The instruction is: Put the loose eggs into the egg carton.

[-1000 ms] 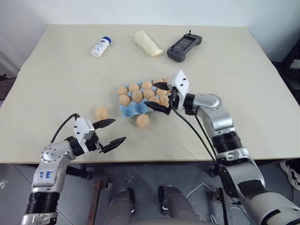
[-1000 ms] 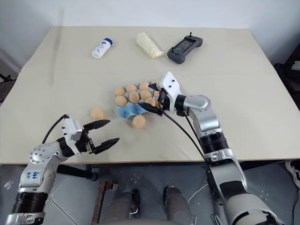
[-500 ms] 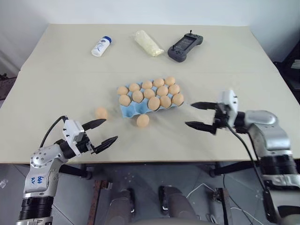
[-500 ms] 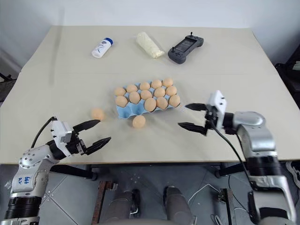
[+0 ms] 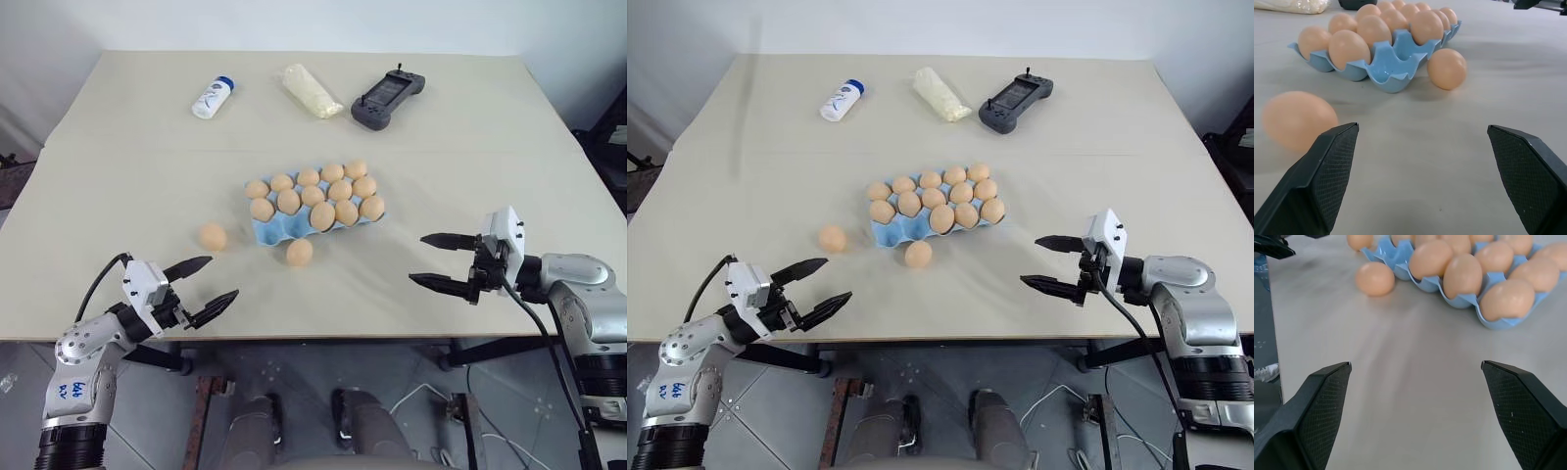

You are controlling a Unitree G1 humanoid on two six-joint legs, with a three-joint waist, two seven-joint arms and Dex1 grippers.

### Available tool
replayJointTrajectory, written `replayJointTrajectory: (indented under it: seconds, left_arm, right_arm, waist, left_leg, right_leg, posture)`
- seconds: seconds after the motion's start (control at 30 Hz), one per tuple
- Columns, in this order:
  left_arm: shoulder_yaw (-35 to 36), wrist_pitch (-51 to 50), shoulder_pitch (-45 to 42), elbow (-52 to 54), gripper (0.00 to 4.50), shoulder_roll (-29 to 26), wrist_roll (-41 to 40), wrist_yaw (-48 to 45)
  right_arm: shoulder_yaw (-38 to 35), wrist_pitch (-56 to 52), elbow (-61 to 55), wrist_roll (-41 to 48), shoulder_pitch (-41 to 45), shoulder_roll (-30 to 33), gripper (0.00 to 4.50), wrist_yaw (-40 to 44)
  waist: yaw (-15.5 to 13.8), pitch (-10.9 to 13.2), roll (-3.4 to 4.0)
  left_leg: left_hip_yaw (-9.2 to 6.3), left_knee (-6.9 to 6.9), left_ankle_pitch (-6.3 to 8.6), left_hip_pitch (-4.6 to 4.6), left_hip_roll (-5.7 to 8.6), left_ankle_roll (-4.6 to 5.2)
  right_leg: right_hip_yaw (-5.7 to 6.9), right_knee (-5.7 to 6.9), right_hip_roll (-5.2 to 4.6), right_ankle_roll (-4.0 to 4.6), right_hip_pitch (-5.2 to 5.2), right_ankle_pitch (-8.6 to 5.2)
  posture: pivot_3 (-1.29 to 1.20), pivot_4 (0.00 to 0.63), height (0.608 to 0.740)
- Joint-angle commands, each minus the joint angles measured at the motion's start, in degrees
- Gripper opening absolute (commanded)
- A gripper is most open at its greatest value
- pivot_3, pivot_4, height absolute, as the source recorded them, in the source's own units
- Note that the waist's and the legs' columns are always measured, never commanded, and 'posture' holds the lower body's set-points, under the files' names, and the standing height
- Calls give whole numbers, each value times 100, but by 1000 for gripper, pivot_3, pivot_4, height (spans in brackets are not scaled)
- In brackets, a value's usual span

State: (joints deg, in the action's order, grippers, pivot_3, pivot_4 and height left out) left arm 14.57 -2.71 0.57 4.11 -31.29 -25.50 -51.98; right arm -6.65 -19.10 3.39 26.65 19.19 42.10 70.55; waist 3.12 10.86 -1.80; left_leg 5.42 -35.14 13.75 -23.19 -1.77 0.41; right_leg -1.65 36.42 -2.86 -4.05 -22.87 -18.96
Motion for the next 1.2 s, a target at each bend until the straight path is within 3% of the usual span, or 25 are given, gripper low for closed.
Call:
replayJointTrajectory:
  seconds: [0.03,0.23,0.43,0.77,0.87,1.2]
  left_arm:
    - [-79,-179,-30,732,4500,61,-66,334]
    - [-640,-1534,-780,1771,4500,503,372,2039]
    - [-1393,-2553,-1588,2169,4500,1009,881,3118]
    - [-2628,-3347,-1850,2267,4500,1846,1719,4102]
    - [-2937,-3624,-1837,2217,4500,2000,1979,4319]
    - [-2967,-4911,-2103,2067,4500,2588,2253,4829]
  right_arm:
    - [-175,-18,-206,335,56,-52,4452,99]
    - [99,-7,29,200,424,-73,4452,133]
    - [324,33,302,120,767,-118,4452,254]
    - [495,58,563,51,1141,-187,4452,449]
    - [277,82,537,406,1088,-269,4452,686]
    - [207,262,1019,334,1061,-80,4452,1079]
  waist:
    - [-5,0,0]
    - [-43,0,0]
    - [-100,0,0]
    - [-156,0,0]
    - [-154,0,0]
    - [-154,0,0]
  left_leg:
    - [0,0,0,0,0,0]
    - [0,-8,-4,3,4,8]
    - [6,-15,-20,4,3,34]
    - [6,-68,-14,1,0,41]
    - [5,-81,-11,1,0,44]
    - [2,-91,-10,3,0,45]
  right_leg:
    - [0,0,0,0,2,0]
    - [1,4,0,-9,10,5]
    - [-3,7,15,-16,15,9]
    - [-9,33,24,-25,22,13]
    - [-11,41,23,-25,25,14]
    - [-12,49,21,-25,29,14]
  posture:
    - [0,150,740]
    - [0,150,740]
    - [0,150,740]
    - [0,150,740]
    - [0,150,740]
    - [0,150,740]
